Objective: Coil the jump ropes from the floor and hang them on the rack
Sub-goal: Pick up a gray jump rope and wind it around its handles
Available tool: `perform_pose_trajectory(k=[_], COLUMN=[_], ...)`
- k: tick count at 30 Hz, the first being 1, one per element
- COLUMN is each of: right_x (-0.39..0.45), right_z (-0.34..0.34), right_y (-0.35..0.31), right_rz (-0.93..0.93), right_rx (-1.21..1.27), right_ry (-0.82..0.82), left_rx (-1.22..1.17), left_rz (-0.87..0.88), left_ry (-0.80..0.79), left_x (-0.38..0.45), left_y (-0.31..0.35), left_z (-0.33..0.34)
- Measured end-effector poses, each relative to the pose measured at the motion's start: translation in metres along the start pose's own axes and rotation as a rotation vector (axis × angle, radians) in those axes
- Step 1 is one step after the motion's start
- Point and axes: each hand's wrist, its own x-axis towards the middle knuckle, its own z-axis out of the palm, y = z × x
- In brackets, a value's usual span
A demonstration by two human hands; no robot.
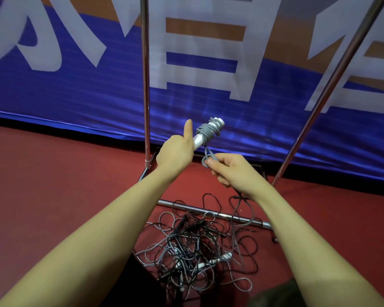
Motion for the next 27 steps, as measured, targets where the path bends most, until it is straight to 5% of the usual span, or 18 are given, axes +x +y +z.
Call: perform_pose_trajectory(k=[10,23,27], right_x=[0.0,-0.016,-0.01], right_z=[0.006,0.011,0.011], right_y=[0.0,-0.011,-0.015], right_rz=[-0.023,-0.183,-0.292], right_rx=[-0.117,-0.35,-0.353], right_ry=[0.033,-0.124,-0.049], left_rx=[0.068,-0.169,0.002], left_rz=[0.02,-0.422,-0.305], left_ry=[0.025,0.109,0.155], left_x=[0.002,0.014,0.01], left_y=[-0.008,-0.036,-0.032], left_z=[-0.004,0.007,0.009])
